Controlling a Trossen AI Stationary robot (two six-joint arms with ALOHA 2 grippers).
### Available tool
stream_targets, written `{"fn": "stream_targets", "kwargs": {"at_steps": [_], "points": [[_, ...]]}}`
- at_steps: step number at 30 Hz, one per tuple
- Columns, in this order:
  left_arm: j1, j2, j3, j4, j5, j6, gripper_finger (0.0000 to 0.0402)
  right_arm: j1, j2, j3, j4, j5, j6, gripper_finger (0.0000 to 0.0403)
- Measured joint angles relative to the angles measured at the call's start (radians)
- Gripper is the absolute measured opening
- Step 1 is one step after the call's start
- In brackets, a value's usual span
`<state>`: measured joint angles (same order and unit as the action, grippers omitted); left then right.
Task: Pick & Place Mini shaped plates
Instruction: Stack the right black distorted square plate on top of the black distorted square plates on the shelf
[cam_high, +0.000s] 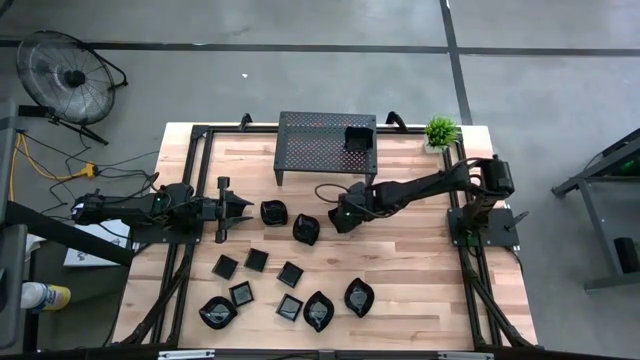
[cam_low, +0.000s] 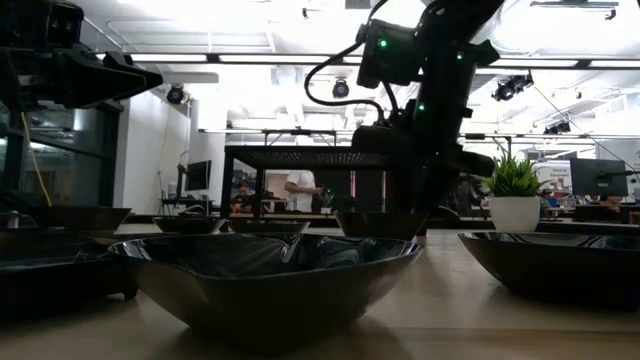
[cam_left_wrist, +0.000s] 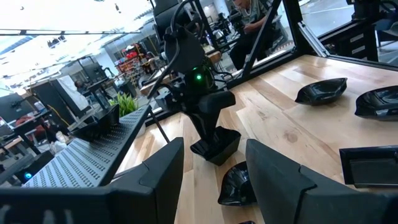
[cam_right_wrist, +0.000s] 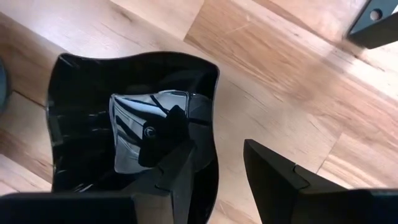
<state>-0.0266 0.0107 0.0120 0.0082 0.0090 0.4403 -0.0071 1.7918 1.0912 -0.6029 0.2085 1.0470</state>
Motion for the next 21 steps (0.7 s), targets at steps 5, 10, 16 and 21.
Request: {"fn": "stream_targets", "kwargs": {"at_steps": [5, 10, 16, 21], "points": [[0.000, 0.000, 0.000, 0.000, 0.000, 0.000, 0.0170, 0.000, 0.001, 0.000, -0.002, -0.003, 0.000, 0.0133], [0.000, 0.000, 0.000, 0.000, 0.000, 0.000, 0.0170, 0.000, 0.001, 0.000, -0.006, -0.003, 0.000, 0.0132], [0.000, 0.000, 0.000, 0.000, 0.000, 0.000, 0.0170, 0.000, 0.001, 0.000, -0.006, -0.003, 0.000, 0.0103], [0.000, 0.000, 0.000, 0.000, 0.000, 0.000, 0.0170, 0.000, 0.001, 0.000, -0.006, -0.003, -0.009, 0.0064]]}}
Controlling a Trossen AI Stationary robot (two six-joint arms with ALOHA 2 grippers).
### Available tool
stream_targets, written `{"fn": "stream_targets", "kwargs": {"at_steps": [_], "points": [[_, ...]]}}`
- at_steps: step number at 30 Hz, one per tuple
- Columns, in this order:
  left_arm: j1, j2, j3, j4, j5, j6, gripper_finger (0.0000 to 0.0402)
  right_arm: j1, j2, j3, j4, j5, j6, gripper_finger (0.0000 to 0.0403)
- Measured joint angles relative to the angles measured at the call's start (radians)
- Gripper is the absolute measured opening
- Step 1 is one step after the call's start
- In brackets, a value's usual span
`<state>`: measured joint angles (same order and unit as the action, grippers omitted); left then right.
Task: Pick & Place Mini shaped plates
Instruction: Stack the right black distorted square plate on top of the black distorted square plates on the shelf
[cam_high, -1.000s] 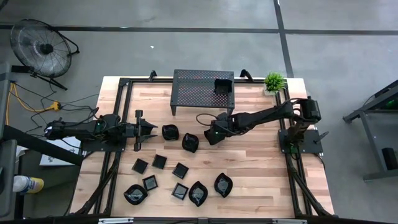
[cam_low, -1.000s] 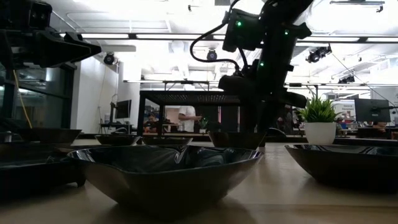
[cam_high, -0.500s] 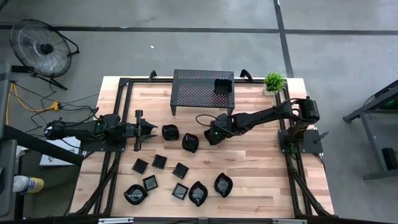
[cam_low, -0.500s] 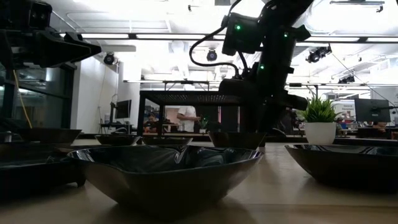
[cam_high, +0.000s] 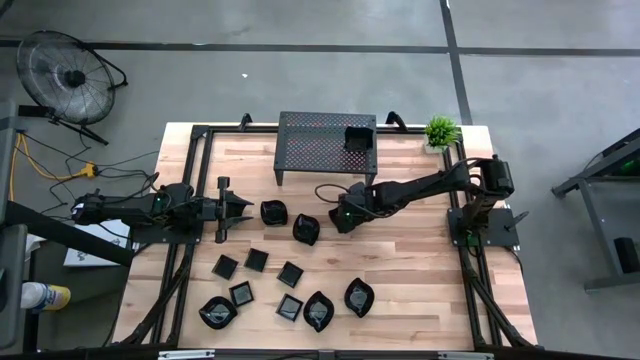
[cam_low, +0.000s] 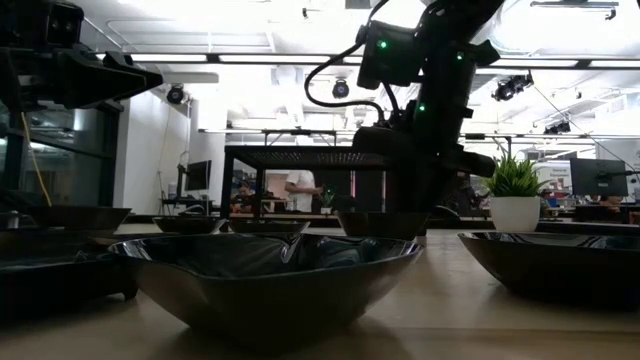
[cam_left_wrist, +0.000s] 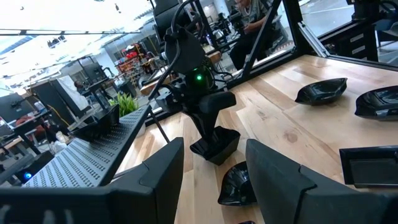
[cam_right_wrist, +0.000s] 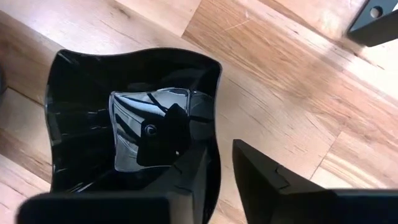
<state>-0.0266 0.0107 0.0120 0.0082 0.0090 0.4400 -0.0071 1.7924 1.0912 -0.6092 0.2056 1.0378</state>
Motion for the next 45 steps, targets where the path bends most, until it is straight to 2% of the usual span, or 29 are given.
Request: {"fn": "stream_targets", "kwargs": {"at_steps": [8, 22, 35, 45], "points": [[0.000, 0.000, 0.000, 0.000, 0.000, 0.000, 0.0170, 0.000, 0.000, 0.000, 0.010, 0.001, -0.011, 0.0006], [0.000, 0.000, 0.000, 0.000, 0.000, 0.000, 0.0170, 0.035, -0.083, 0.000, 0.042, 0.024, -0.035, 0.0002], [0.000, 0.000, 0.000, 0.000, 0.000, 0.000, 0.0170, 0.080, -0.328, -0.001, 0.073, 0.118, -0.106, 0.0001], [0.000, 0.000, 0.000, 0.000, 0.000, 0.000, 0.0170, 0.015, -0.534, 0.000, 0.122, 0.211, -0.208, 0.0001]]}}
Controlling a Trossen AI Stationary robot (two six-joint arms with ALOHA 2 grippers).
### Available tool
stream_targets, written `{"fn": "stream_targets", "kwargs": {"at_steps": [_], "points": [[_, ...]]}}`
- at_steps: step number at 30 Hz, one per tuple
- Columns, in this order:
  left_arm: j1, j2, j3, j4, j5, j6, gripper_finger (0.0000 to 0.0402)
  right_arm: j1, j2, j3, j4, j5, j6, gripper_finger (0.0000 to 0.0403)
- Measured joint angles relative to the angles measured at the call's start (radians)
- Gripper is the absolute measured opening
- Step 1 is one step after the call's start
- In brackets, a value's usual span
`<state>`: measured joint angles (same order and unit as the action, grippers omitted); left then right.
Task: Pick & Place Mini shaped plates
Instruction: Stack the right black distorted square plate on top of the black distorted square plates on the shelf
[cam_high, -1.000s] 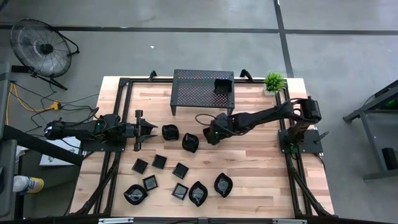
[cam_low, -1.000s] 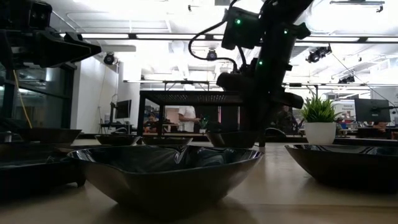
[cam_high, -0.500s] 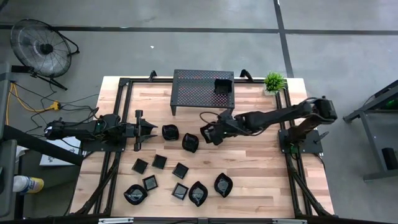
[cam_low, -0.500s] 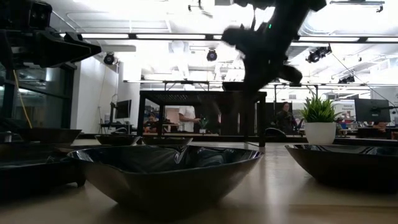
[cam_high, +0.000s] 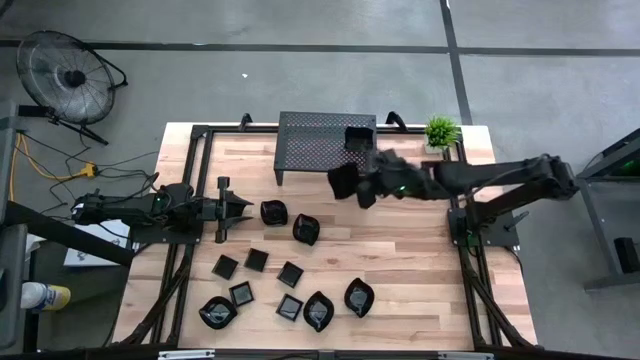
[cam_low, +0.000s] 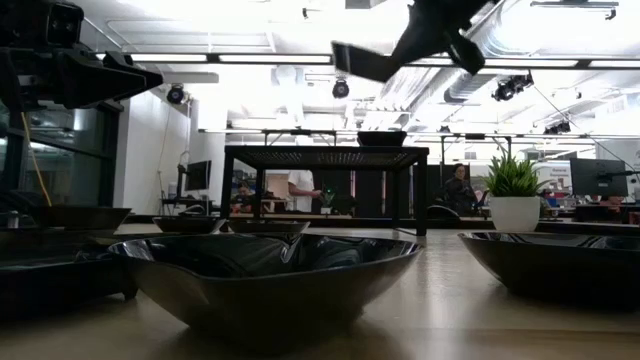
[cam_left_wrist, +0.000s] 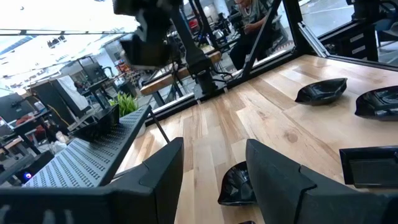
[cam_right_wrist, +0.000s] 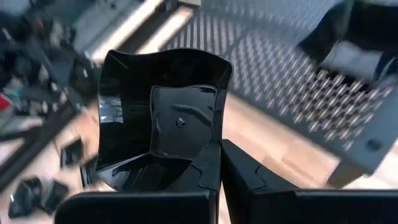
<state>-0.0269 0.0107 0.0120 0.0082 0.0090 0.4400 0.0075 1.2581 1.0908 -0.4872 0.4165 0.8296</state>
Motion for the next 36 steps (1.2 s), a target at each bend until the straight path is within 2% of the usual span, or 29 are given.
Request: {"fn": "stream_targets", "kwargs": {"at_steps": [7, 24, 29, 36], "points": [[0.000, 0.000, 0.000, 0.000, 0.000, 0.000, 0.0170, -0.098, -0.056, 0.000, 0.001, -0.007, -0.028, 0.0000], [0.000, 0.000, 0.000, 0.000, 0.000, 0.000, 0.0170, -0.411, -0.047, 0.000, 0.170, -0.269, -0.033, 0.0000], [0.000, 0.000, 0.000, 0.000, 0.000, 0.000, 0.0170, -0.492, -0.047, 0.000, 0.170, -0.318, -0.015, 0.0000], [0.000, 0.000, 0.000, 0.000, 0.000, 0.000, 0.0170, -0.545, -0.047, 0.000, 0.147, -0.349, 0.047, 0.0000]]}}
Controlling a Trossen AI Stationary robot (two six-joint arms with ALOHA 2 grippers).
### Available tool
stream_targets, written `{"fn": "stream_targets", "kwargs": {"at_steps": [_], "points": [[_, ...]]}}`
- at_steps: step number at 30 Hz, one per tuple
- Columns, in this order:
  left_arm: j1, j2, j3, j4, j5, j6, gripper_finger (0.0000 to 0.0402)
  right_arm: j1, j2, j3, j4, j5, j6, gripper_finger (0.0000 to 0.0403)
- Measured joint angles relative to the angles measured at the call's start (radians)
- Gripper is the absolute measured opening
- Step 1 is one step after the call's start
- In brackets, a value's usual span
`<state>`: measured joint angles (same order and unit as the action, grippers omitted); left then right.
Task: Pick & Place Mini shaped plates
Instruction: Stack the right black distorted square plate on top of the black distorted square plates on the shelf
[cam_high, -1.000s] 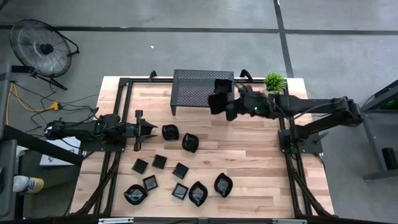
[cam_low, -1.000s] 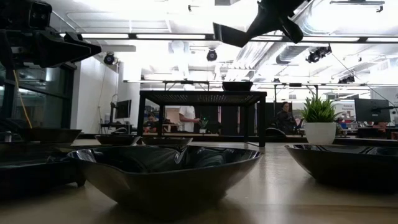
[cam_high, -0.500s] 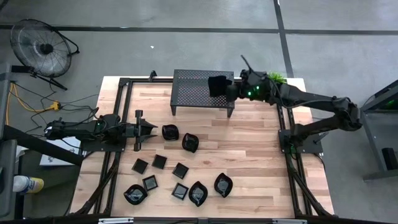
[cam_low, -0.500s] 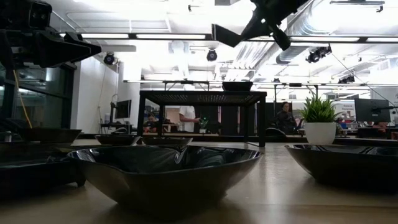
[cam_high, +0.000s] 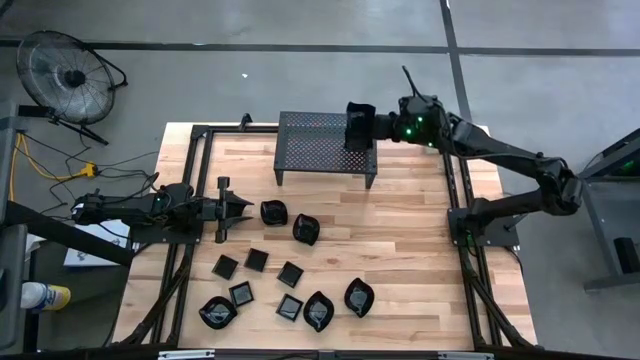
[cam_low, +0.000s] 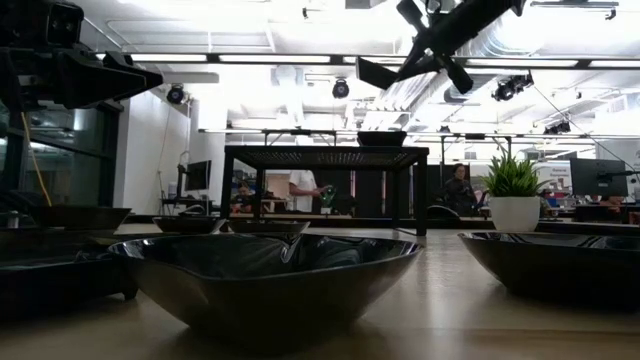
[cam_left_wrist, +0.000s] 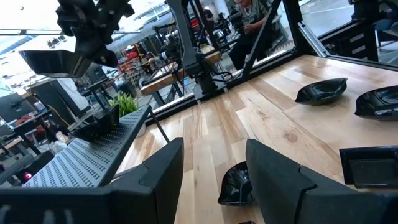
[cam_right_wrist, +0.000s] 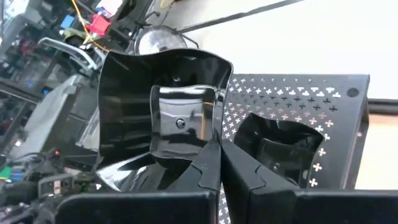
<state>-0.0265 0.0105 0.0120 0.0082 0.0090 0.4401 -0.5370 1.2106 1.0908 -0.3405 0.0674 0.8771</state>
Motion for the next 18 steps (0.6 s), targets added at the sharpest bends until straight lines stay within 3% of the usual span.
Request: {"fn": "stream_targets", "kwargs": {"at_steps": [6, 13, 18], "points": [[0.000, 0.000, 0.000, 0.000, 0.000, 0.000, 0.0170, -0.014, 0.006, 0.032, -0.076, -0.007, 0.011, 0.0000], [0.000, 0.000, 0.000, 0.000, 0.000, 0.000, 0.0170, -0.014, 0.104, 0.240, -0.393, 0.014, -0.004, 0.0000], [0.000, 0.000, 0.000, 0.000, 0.000, 0.000, 0.0170, -0.016, 0.201, 0.359, -0.466, 0.000, -0.005, 0.0000]]}}
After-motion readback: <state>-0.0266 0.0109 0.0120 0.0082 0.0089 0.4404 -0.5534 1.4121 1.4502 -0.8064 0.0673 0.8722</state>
